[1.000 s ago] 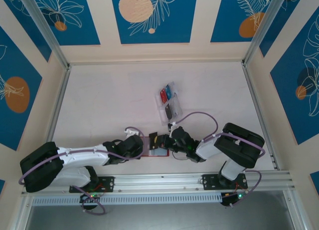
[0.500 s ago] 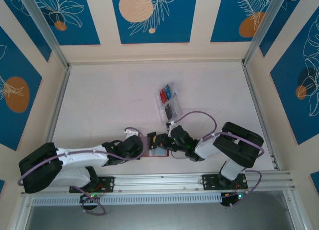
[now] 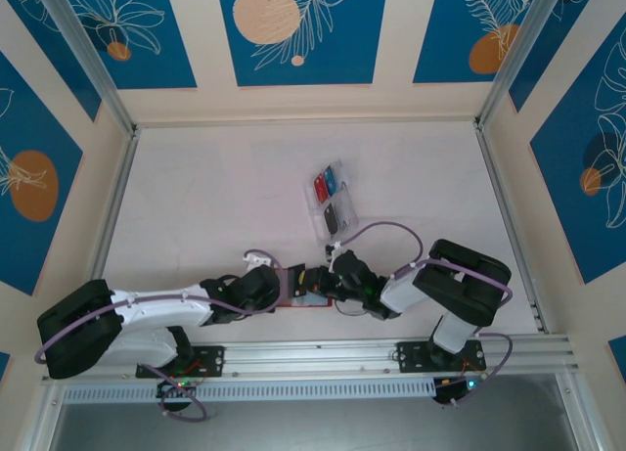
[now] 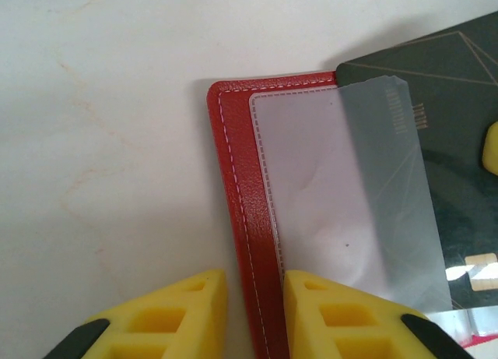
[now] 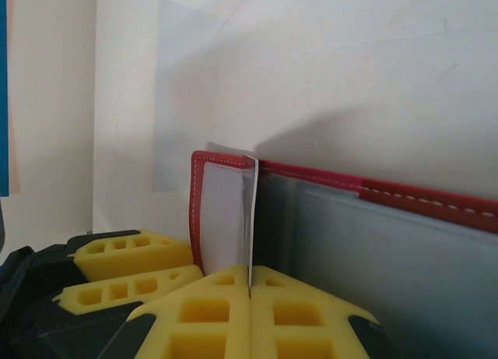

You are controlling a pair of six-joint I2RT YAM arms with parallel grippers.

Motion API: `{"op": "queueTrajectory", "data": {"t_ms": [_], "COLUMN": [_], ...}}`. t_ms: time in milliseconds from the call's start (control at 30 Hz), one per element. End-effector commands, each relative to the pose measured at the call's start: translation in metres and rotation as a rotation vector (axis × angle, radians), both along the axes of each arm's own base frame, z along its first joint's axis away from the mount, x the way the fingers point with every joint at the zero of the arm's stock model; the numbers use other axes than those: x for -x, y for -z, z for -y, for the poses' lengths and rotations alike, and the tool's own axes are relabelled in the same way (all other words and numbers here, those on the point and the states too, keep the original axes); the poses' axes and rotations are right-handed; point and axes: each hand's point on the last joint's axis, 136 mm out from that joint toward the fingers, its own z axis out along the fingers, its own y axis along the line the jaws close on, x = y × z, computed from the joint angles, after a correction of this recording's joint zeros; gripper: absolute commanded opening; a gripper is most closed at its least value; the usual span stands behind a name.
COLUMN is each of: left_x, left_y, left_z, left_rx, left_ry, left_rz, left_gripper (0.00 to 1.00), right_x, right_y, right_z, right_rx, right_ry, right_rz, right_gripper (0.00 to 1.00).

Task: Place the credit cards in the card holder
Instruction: Insert the credit card into the card slot.

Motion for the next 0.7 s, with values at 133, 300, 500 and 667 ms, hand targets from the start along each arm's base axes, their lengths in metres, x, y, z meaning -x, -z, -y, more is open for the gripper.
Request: {"op": "queueTrajectory", "data": {"t_ms": [133, 300, 500, 667], "left_x": [0.022, 0.022, 0.022, 0.022], "left_y": [0.023, 0.023, 0.024, 0.024], "left_z": [-0.021, -0.021, -0.021, -0.019], "left_rx": [-0.084, -0.086, -0.086, -0.079], "left_ry": [0.009, 0.008, 0.01, 0.013], "left_rz": [-0.088, -0.088, -0.089, -0.091], "left_gripper": [0.25, 0.25, 0.25, 0.25], "right_x": [0.014, 0.018, 0.019, 0.019], "right_y": [0.024, 0.03, 0.032, 0.031], "right_z": [0.017, 0.021, 0.023, 0.012], "right_rx": [0.082, 0.102, 0.112, 0.102], "right_ry": [0.032, 0.049, 0.053, 0.029], "right_rz": [-0.048, -0.063, -0.068, -0.071], "right_gripper": [0.0, 0.0, 0.0, 0.0]}}
